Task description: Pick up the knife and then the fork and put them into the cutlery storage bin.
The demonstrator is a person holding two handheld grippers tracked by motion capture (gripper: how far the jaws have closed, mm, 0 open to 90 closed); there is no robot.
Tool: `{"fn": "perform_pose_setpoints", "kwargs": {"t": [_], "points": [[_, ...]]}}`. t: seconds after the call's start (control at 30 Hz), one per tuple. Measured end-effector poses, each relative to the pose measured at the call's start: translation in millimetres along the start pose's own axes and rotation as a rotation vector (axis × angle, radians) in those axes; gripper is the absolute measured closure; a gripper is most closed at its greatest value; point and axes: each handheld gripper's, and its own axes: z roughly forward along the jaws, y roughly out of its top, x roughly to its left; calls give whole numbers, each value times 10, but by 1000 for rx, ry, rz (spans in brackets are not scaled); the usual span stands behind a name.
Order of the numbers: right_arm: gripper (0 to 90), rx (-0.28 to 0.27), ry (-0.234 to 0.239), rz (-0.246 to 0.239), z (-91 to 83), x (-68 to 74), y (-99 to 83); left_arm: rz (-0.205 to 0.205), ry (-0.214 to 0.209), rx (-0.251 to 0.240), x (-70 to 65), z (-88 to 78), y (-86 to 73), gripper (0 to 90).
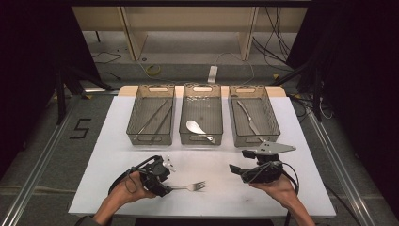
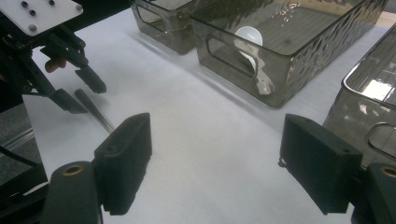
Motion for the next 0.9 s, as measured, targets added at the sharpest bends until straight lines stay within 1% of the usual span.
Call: {"fn": "perform_pose_setpoints", "kwargs": {"t": [0.1, 0.13, 0.2, 0.23, 0.37, 0.43, 0.47, 0.6, 0.7, 0.83, 0.9], "points": [[260, 3, 3, -2, -1, 11, -8, 13, 0, 9, -4, 27, 13, 563], [260, 5, 2, -2, -1, 15, -9, 25, -3, 14, -9, 26, 19, 582], [260, 6, 4, -1, 0, 16, -11, 35, -9, 24, -18, 33, 35, 610], [260, 6, 6, -2, 2, 15, -12, 36, -8, 26, -22, 47, 41, 624], [261, 11, 7, -2, 5, 23, -19, 43, -18, 72, -28, 98, 58, 651], [261, 10, 7, -3, 6, 25, -20, 48, -11, 76, -29, 97, 63, 664], [261, 10, 9, -4, 5, 25, -20, 46, -11, 75, -28, 101, 63, 687], [262, 15, 8, -8, 7, 25, -24, 49, -7, 85, -35, 106, 78, 695], [263, 18, 6, -9, 11, 19, -28, 62, -6, 101, -38, 105, 91, 702], [265, 17, 3, -8, 11, 9, -32, 85, 2, 109, -62, 109, 101, 719], [266, 17, 2, -8, 10, 8, -32, 91, -5, 112, -60, 110, 102, 728]]}}
